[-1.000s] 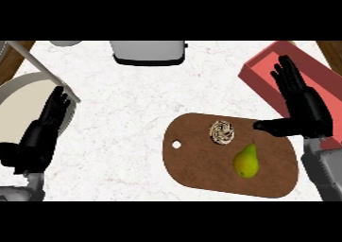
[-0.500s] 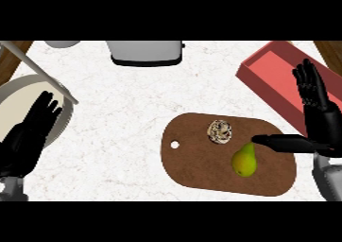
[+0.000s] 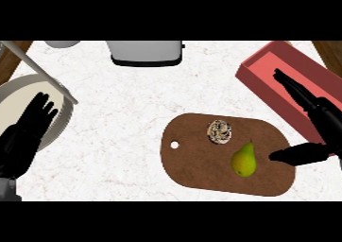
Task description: Pick the cupcake from the cutting board and place it in the cardboard box
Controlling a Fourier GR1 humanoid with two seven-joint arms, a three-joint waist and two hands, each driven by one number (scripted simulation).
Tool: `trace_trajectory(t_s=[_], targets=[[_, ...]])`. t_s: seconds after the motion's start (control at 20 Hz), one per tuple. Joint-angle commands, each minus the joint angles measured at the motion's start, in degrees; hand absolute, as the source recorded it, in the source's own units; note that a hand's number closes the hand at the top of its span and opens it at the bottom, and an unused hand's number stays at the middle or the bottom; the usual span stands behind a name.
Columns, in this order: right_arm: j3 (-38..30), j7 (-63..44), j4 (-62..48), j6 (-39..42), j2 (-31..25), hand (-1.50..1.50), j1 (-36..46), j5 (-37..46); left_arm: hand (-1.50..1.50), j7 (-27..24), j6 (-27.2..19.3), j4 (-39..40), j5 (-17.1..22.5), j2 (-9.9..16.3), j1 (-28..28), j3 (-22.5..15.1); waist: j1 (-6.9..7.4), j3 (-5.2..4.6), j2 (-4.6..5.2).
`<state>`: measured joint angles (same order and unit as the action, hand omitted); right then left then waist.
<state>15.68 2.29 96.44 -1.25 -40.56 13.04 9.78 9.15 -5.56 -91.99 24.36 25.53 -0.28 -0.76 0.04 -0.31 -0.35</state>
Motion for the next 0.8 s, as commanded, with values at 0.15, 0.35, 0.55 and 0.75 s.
trace_trajectory(t_s=[0.15,0.35,0.55,0.75], targets=[[9.2,-26.6,5.1,13.2,-3.0,-1.50,11.2,6.4,0.00,0.3,0.6,0.5,-0.2,-0.8,-1.4,-0.4,1.40,0.02,0.35],[12.8,-37.8,4.8,17.9,3.7,-1.50,14.6,6.0,0.00,1.0,-0.4,-1.9,-1.6,-1.9,0.7,-1.3,1.09,0.21,0.31],[12.0,-43.3,2.9,23.1,8.0,-1.50,15.8,2.6,0.00,-0.1,2.2,1.7,-1.0,-1.0,-1.6,1.4,0.34,0.26,0.36],[9.7,-47.8,3.4,27.2,10.8,-1.50,16.6,2.8,0.00,5.3,0.9,0.6,-0.9,-1.2,-5.1,2.9,0.03,0.29,0.33]])
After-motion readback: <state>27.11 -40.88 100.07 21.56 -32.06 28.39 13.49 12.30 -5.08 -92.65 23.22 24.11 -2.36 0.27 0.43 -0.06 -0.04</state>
